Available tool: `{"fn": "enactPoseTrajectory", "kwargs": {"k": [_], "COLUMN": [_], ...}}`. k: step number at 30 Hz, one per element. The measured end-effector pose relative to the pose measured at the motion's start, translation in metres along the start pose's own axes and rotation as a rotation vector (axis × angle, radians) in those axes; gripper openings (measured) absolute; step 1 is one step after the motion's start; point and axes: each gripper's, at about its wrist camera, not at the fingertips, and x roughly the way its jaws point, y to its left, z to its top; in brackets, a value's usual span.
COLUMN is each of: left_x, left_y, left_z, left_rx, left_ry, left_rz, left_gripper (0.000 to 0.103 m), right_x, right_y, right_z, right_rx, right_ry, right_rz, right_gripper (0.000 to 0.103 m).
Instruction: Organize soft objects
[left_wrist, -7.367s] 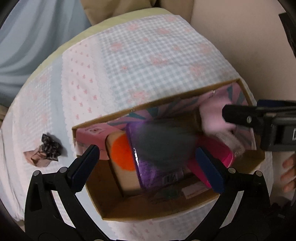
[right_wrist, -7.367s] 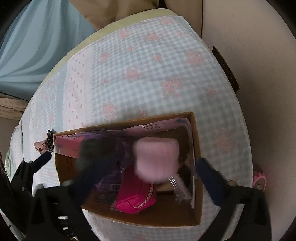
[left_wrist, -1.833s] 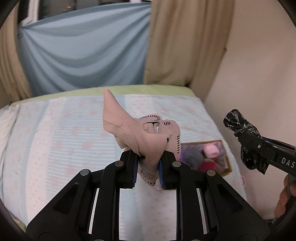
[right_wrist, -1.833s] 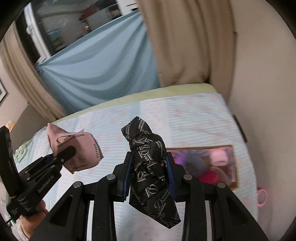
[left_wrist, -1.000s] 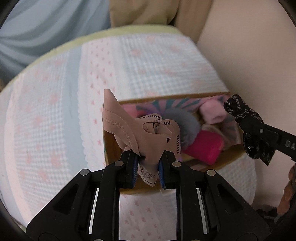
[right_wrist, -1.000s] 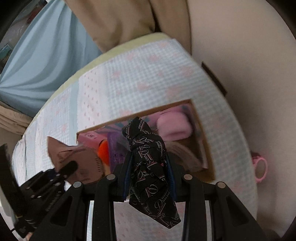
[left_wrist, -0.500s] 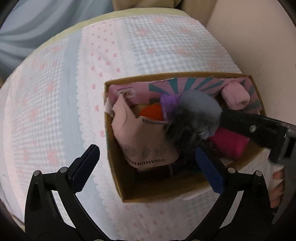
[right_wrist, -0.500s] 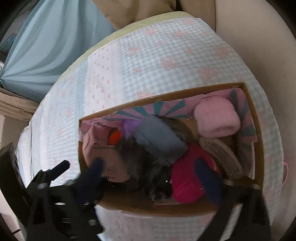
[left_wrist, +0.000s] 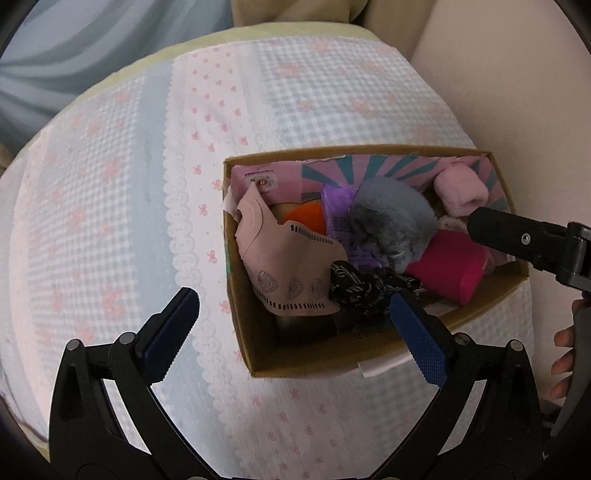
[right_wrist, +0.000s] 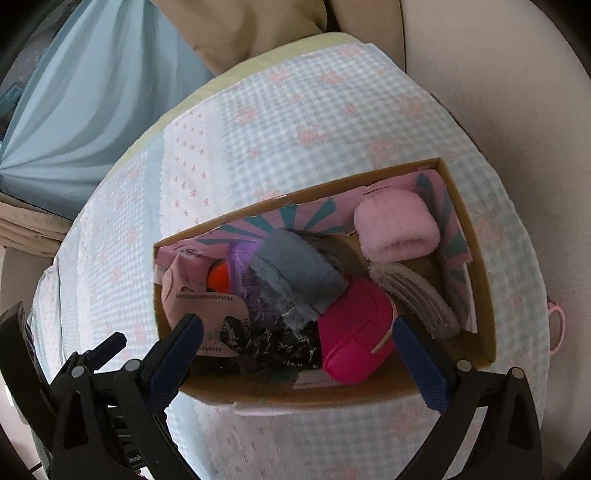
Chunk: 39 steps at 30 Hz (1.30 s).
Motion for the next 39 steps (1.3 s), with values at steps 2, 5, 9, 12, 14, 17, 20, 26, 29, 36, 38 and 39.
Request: {"fn": "enactPoseTrajectory", "kwargs": {"k": [2, 5, 9, 12, 14, 17, 20, 26, 29, 36, 38, 39], "left_x": [-0.012, -0.033, -0.070, -0.107, -0.139, -0.182, -0.225, -0.301, -0.330, -0.368, -0.373, -0.376], "left_y": [-0.001, -0.003, -0.001, 0.006, 0.013, 0.023, 0.036, 0.061, 0.071, 0.086, 0.087, 0.088], "left_z": [-0.001, -0.003, -0.008, -0.014, -0.019, -0.027, -0.038, -0.065, -0.081, -0.110, -0.118, -0.123], "left_rx": [-0.003, -0.011, -0.029, -0.054, -0.064, -0.064, -0.077, -0.106, -0.121, -0.146, -0.143, -0.142], "left_ry": [-0.018, -0.047, -0.098, -0.151, -0.198, -0.257, -0.328, -0.469, -0.519, -0.587, -0.601, -0.608], "left_rz": [0.001, 0.004, 0.008, 0.000, -0.001, 0.027, 0.045, 0.058, 0.090, 0.109, 0.120, 0.123], "left_gripper": [0.103, 0.103, 0.103, 0.103, 0.103, 0.103, 0.103, 0.103, 0.103, 0.103, 0.103, 0.103], "right_x": [-0.010, -0.029, -0.063, -0.097, -0.120, -0.159, -0.194, -0.247, -0.267, -0.291, -0.293, -0.294], "right_y": [0.003, 0.009, 0.024, 0.040, 0.051, 0.069, 0.089, 0.126, 0.139, 0.161, 0.163, 0.164], "right_z": [-0.003, -0.008, -0.016, -0.026, -0.033, -0.045, -0.059, -0.092, -0.105, -0.132, -0.137, -0.140], "right_rx": [-0.010, -0.030, -0.068, -0.114, -0.140, -0.178, -0.236, -0.337, -0.354, -0.361, -0.363, -0.364], "right_ry": [-0.010, -0.034, -0.072, -0.115, -0.147, -0.210, -0.270, -0.377, -0.424, -0.495, -0.510, -0.516], "right_rz": [0.005, 0.004, 0.005, 0.003, -0.003, -0.019, -0.037, -0.063, -0.060, -0.072, -0.081, -0.086], "right_gripper": [0.102, 0.102, 0.102, 0.102, 0.102, 0.102, 0.102, 0.102, 0.102, 0.102, 0.102, 0.102]}}
